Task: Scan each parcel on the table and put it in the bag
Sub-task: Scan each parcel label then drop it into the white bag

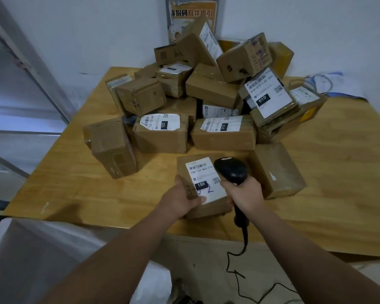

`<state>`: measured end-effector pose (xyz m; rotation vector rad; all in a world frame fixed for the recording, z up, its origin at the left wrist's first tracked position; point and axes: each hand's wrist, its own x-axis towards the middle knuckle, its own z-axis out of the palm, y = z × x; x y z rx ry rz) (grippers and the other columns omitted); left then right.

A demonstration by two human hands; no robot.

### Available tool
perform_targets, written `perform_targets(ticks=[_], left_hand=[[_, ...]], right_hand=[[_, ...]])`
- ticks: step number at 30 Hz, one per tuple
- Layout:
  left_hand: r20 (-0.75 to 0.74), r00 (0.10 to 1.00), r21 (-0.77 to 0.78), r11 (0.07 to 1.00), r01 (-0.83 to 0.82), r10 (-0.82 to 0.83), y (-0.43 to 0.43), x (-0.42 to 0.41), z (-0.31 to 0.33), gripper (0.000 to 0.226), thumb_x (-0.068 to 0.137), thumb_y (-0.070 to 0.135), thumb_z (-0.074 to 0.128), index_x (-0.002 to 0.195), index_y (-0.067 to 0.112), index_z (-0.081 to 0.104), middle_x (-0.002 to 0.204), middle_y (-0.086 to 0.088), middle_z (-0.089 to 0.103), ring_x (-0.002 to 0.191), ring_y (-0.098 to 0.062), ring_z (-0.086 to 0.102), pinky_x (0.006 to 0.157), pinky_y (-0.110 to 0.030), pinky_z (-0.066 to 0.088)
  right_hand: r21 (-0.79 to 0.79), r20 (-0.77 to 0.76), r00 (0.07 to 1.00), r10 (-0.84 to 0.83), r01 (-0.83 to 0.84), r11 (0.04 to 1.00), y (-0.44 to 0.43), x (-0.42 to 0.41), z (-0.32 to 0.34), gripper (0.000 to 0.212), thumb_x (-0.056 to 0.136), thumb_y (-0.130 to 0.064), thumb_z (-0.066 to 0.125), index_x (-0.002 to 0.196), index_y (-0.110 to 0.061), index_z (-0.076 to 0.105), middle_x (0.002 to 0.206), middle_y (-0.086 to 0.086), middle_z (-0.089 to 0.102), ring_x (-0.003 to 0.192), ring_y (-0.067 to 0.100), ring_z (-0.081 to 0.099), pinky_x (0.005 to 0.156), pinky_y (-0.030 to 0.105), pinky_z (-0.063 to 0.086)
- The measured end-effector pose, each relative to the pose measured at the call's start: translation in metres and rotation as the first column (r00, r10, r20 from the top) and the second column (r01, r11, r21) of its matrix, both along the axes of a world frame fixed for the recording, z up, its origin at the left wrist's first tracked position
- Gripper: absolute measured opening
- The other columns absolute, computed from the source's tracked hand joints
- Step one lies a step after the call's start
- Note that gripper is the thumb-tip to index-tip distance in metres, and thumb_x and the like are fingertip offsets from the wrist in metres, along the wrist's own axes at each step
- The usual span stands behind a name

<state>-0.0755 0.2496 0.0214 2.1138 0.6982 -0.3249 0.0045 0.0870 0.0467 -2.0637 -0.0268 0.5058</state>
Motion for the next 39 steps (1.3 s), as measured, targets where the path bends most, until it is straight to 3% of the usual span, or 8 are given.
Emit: perform_targets(ticks=[4,8,12,25,28,32,36,39], left_hand=[[0.078,0.996,-0.060,0.998,-0.031,0.036,-0.020,0.011,0.001,0.080,0.085,0.032,0.071,0.145,0.017,0.019,0.124,-0.003,0.061,0.102,-0.027,0.064,0.078,-0.038,0.055],[0.036,0.990,-0.016,0.990,-0.139,0.140,-0.006,0.011,0.006,0.066,0.093,0.033,0.053,0.148,0.015,0.022,0.102,-0.009,0.066,0.074,-0.026,0.066,0.064,-0.029,0.054],[0.045,0.983,0.074,0.981,-0.181,0.178,0.021,0.005,-0.004,0.063,0.094,0.026,0.049,0.149,0.011,0.024,0.099,-0.014,0.068,0.086,-0.029,0.066,0.081,-0.035,0.052],[0.048,0.971,0.070,0.969,-0.238,0.235,0.039,-0.002,-0.012,0.058,0.092,0.025,0.051,0.145,0.012,0.030,0.094,-0.013,0.068,0.085,-0.028,0.065,0.080,-0.036,0.052],[0.042,0.971,0.051,0.970,-0.239,0.237,0.037,-0.002,-0.012,0.057,0.094,0.026,0.050,0.145,0.012,0.030,0.096,-0.013,0.068,0.086,-0.028,0.065,0.082,-0.037,0.053],[-0.002,0.957,-0.124,0.949,-0.290,0.292,0.024,0.003,-0.010,0.063,0.094,0.039,0.053,0.147,0.014,0.029,0.121,-0.014,0.059,0.108,-0.030,0.059,0.095,-0.042,0.049],[-0.084,0.952,-0.331,0.893,-0.306,0.295,-0.002,0.012,-0.008,0.073,0.093,0.050,0.053,0.149,0.012,0.026,0.146,-0.011,0.043,0.129,-0.029,0.046,0.107,-0.041,0.040],[-0.106,0.944,-0.448,0.833,-0.325,0.312,-0.025,0.012,-0.010,0.058,0.097,0.046,0.049,0.143,0.013,0.037,0.141,-0.005,0.048,0.126,-0.024,0.047,0.100,-0.030,0.040]], right_hand=[[0.021,-0.044,0.996,0.075,-0.075,0.997,-0.007,-0.001,0.017,0.014,0.083,-0.021,0.070,0.081,-0.007,0.067,0.057,0.004,0.063,0.045,0.013,0.061,0.048,0.024,0.048],[-0.024,-0.012,0.997,0.083,-0.083,0.996,-0.015,-0.001,0.029,0.019,0.082,-0.016,0.067,0.068,-0.004,0.062,0.054,0.008,0.059,0.037,0.010,0.055,0.041,0.021,0.044],[-0.052,0.024,0.993,0.112,-0.111,0.992,-0.019,-0.003,0.035,0.016,0.081,-0.015,0.066,0.070,-0.004,0.062,0.051,0.007,0.057,0.039,0.012,0.054,0.044,0.023,0.046],[-0.059,-0.017,0.986,0.166,-0.167,0.984,-0.017,-0.004,0.034,0.011,0.081,-0.016,0.067,0.079,-0.006,0.065,0.053,0.003,0.058,0.042,0.013,0.056,0.049,0.026,0.048],[-0.061,-0.004,0.967,0.256,-0.255,0.965,-0.016,-0.006,0.036,0.008,0.083,-0.020,0.070,0.082,-0.013,0.065,0.067,0.008,0.065,0.056,0.016,0.064,0.054,0.032,0.056],[-0.208,0.080,0.923,0.377,-0.354,0.912,-0.015,0.005,0.025,0.010,0.080,-0.024,0.071,0.081,-0.023,0.061,0.092,0.002,0.057,0.096,0.020,0.057,0.079,0.042,0.056],[-0.373,0.125,0.940,0.317,-0.252,0.893,-0.008,0.029,0.005,0.018,0.078,-0.030,0.070,0.089,-0.019,0.062,0.103,0.002,0.053,0.106,0.018,0.045,0.094,0.034,0.041],[-0.151,-0.053,0.975,0.214,-0.220,0.964,-0.004,0.030,-0.003,0.022,0.081,-0.019,0.071,0.101,-0.020,0.061,0.098,0.001,0.065,0.097,0.017,0.059,0.079,0.030,0.047]])
